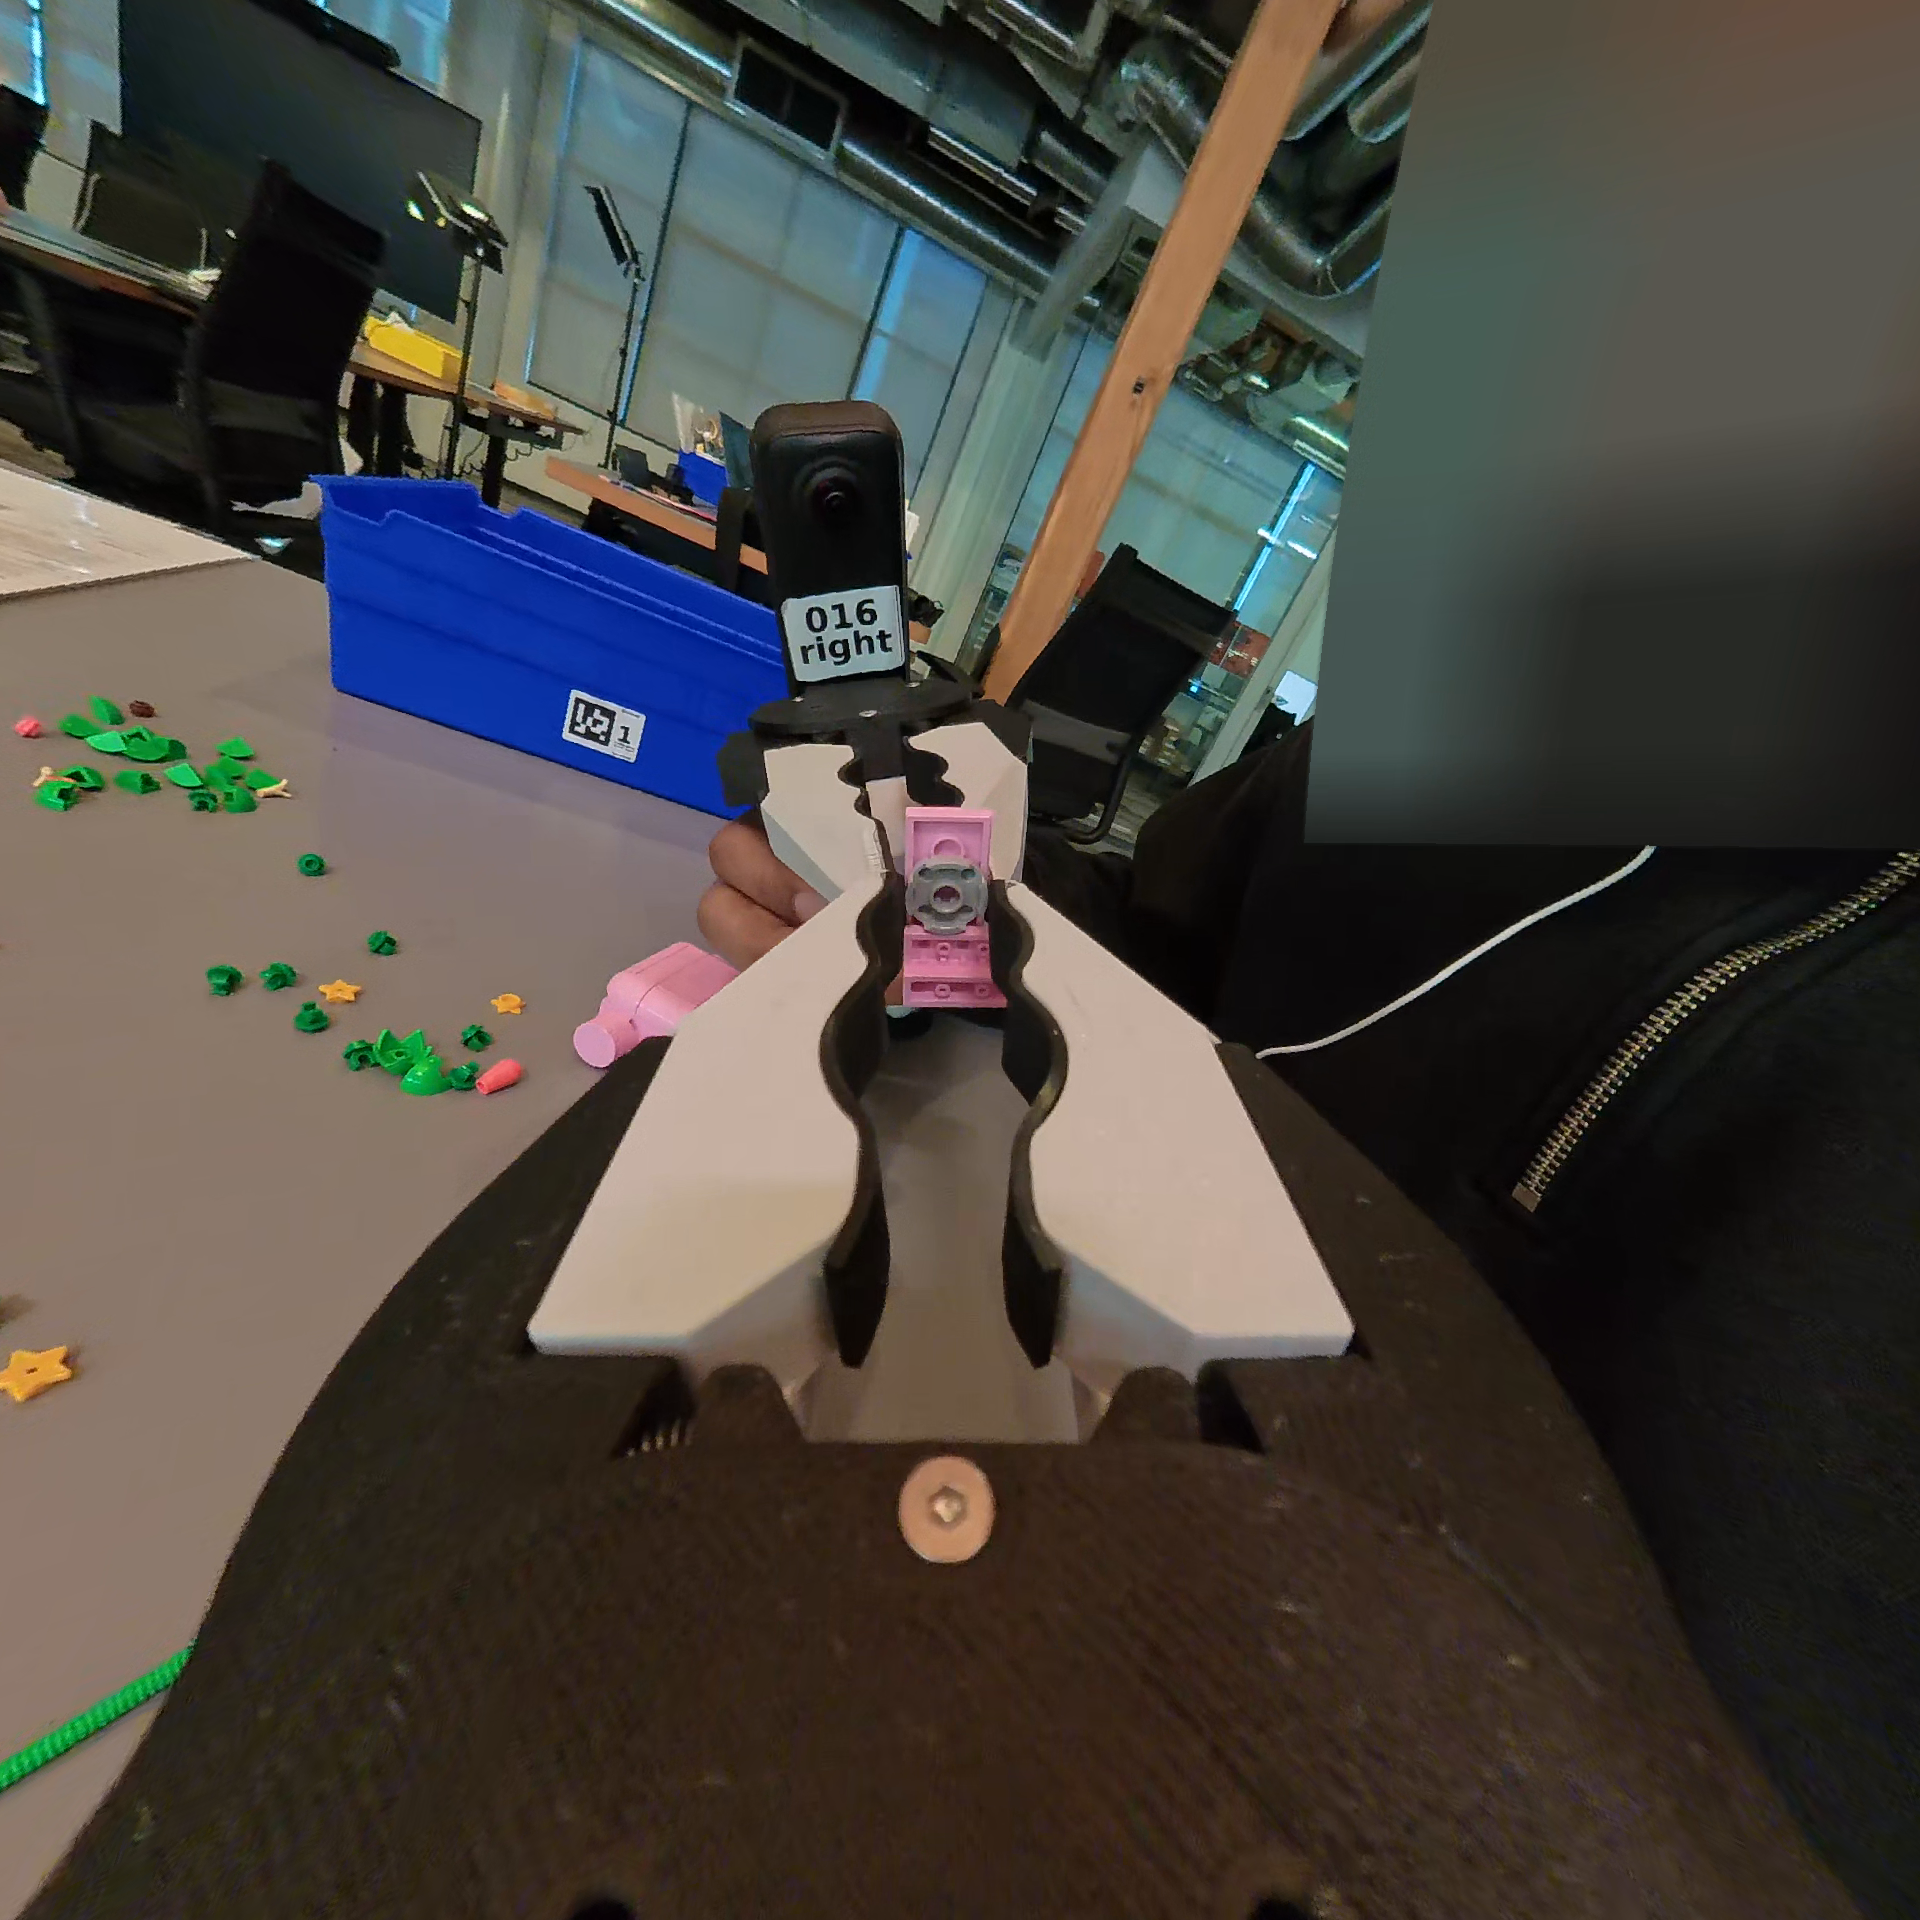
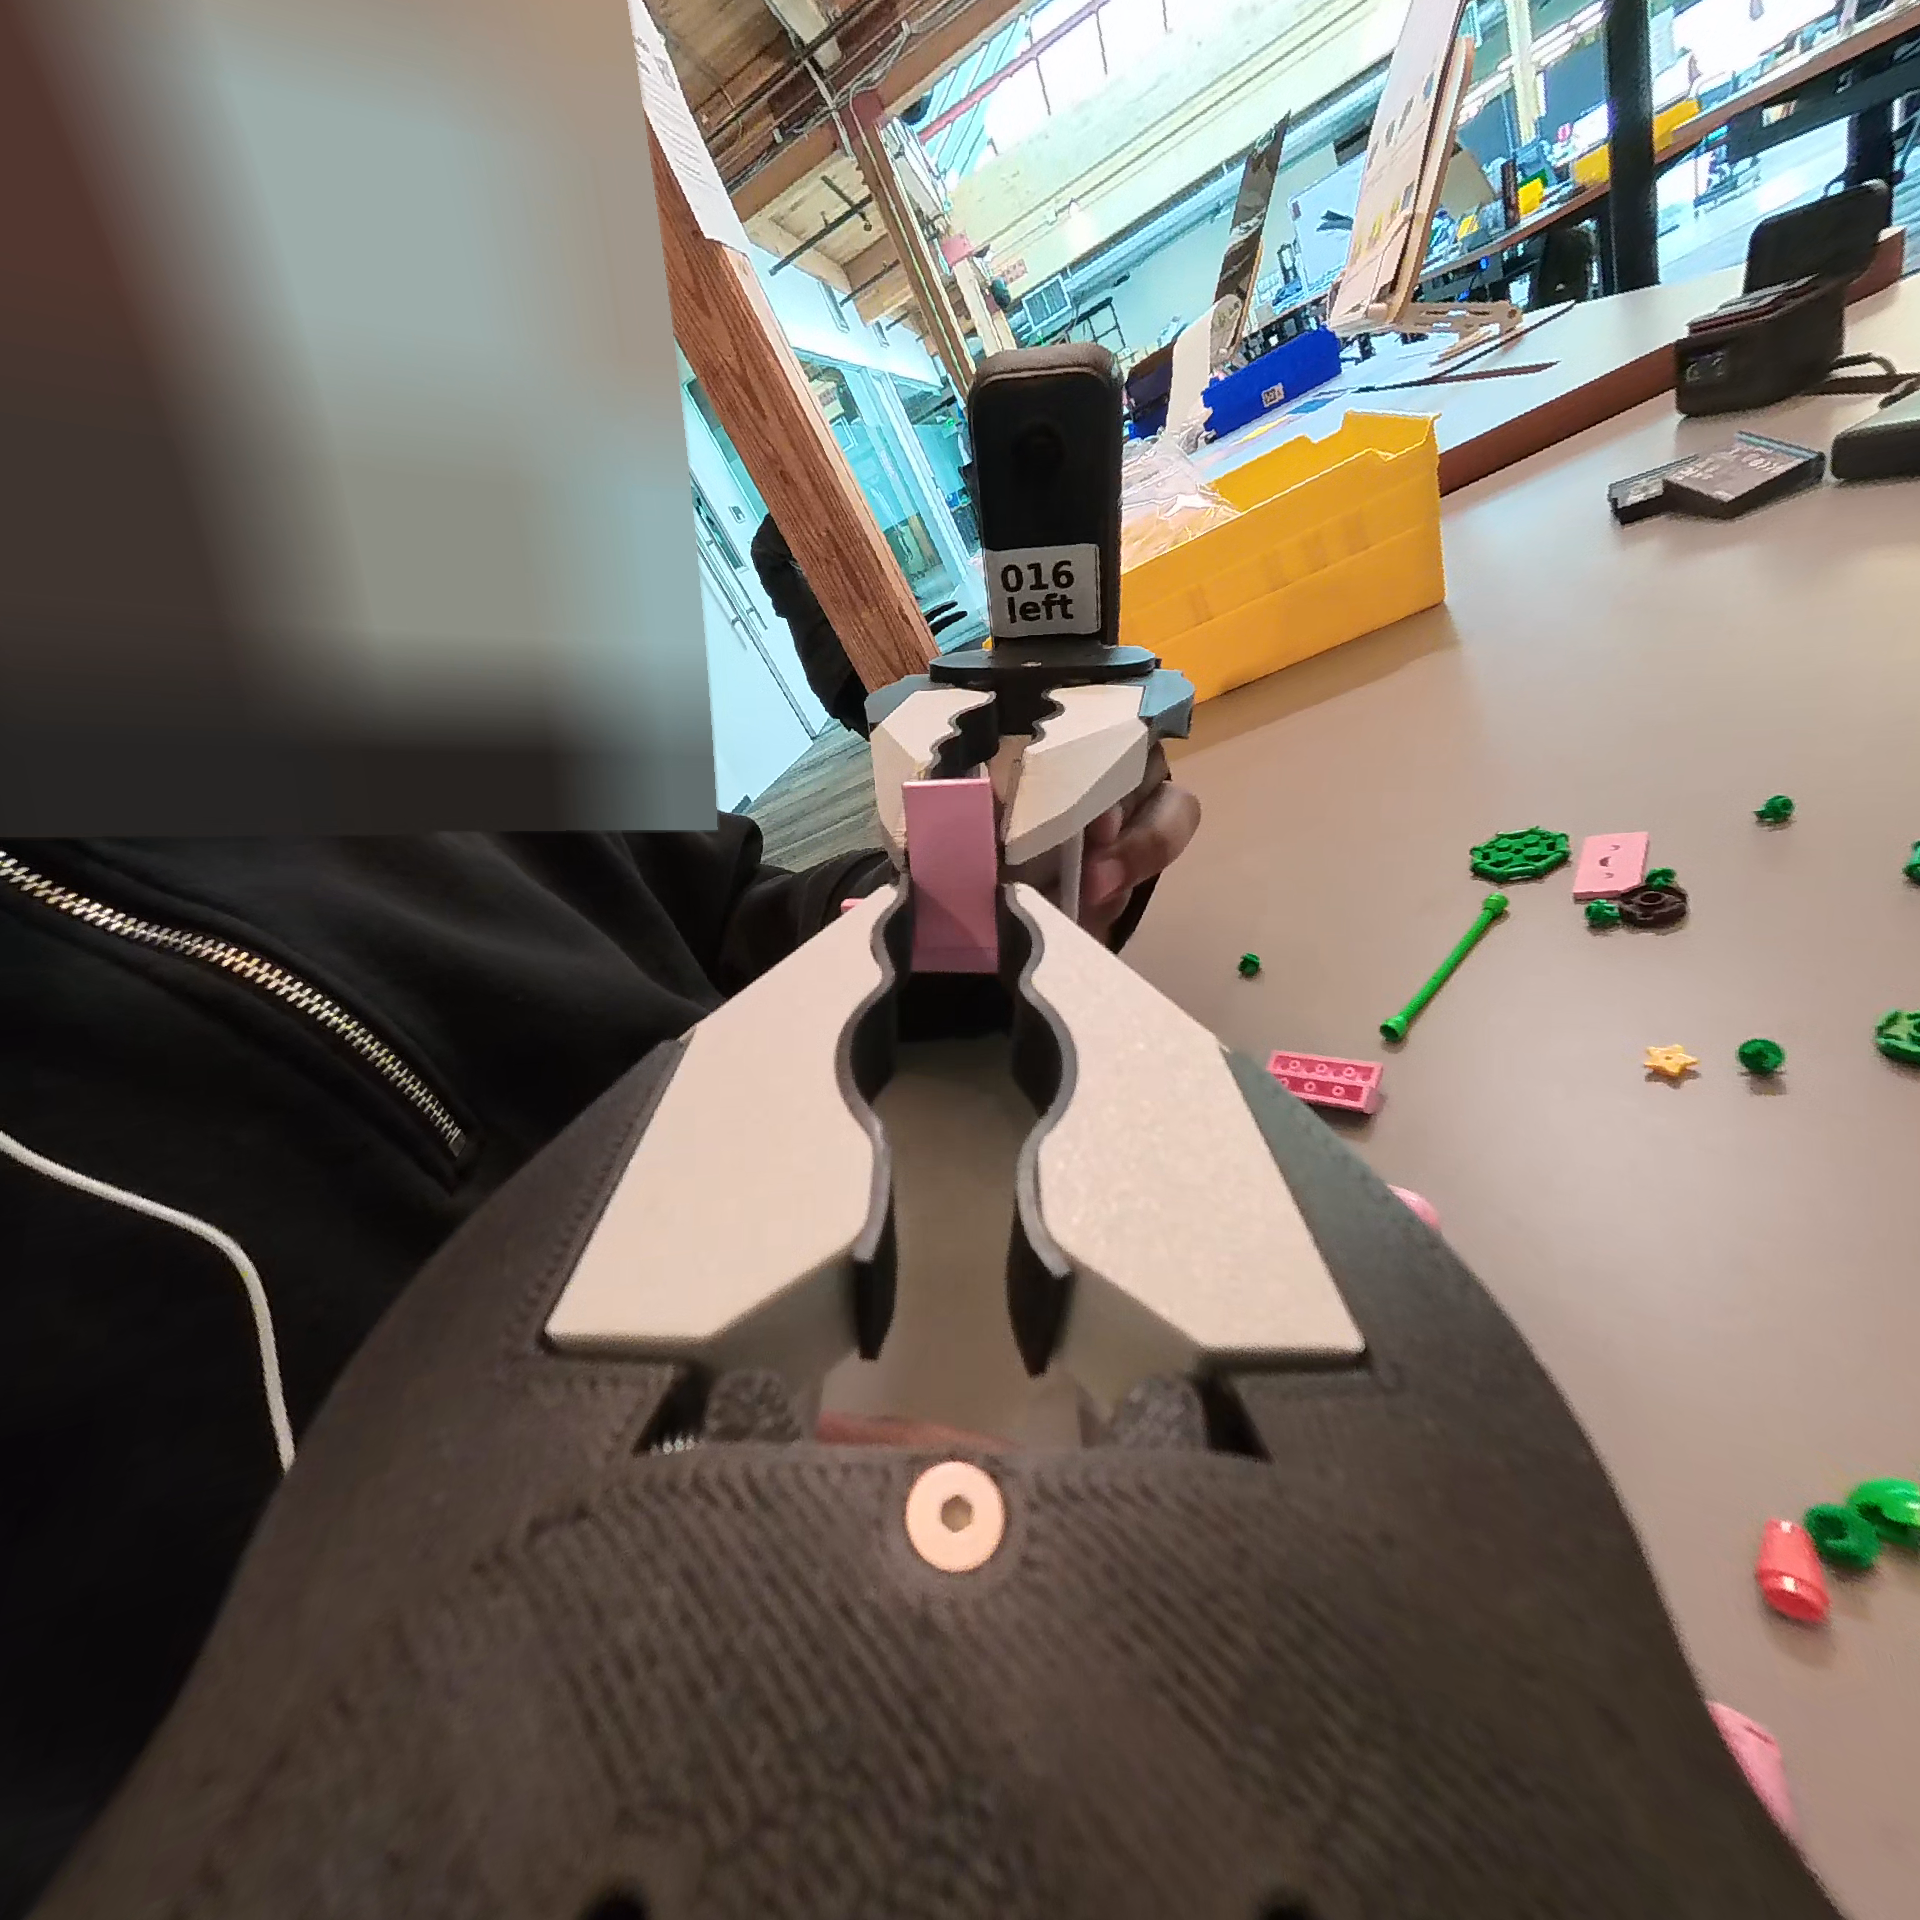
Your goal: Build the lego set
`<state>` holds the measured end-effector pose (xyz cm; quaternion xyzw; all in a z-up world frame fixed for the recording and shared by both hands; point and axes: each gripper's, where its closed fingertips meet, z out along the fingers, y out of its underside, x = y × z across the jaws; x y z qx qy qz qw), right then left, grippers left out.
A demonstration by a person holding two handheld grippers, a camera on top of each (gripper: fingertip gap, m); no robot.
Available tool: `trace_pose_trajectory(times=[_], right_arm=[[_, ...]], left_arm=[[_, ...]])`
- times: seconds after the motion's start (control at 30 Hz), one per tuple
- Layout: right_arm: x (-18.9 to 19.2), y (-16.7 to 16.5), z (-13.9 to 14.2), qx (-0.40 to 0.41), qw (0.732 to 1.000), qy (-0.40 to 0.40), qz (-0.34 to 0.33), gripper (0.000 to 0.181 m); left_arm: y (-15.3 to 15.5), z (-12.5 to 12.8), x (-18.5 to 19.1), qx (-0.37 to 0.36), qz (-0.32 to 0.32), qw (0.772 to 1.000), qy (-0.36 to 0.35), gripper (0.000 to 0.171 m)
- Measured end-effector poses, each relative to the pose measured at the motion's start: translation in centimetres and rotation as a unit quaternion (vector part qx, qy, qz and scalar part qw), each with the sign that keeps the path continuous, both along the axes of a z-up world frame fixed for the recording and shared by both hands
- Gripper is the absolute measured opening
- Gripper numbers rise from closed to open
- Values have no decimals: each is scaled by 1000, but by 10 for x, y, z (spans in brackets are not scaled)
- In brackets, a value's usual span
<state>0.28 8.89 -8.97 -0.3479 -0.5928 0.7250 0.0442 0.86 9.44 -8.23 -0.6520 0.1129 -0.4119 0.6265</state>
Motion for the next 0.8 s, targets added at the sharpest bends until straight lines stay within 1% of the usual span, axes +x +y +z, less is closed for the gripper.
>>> trace_pose_trajectory(times=[0.1, 0.2, 0.23, 0.37, 0.8], right_arm=[[0, 0, 0, 0, 1000, 0, -1, 13], [1, -1, -1, 4, 1000, -1, 2, 14], [1, -1, -1, 4, 1000, 0, 1, 13], [0, -1, -1, 4, 1000, 0, 0, 14], [1, 0, -1, 5, 1000, -3, 0, 13]], left_arm=[[0, 0, 0, 0, 2, 1000, 1, 10], [2, -3, 3, -5, 2, 1000, 9, 15], [1, -2, 3, -1, 0, 1000, 10, 11], [1, -2, 3, 0, 8, 1000, 24, 11], [0, 0, 1, 6, 10, 1000, 18, 10]])
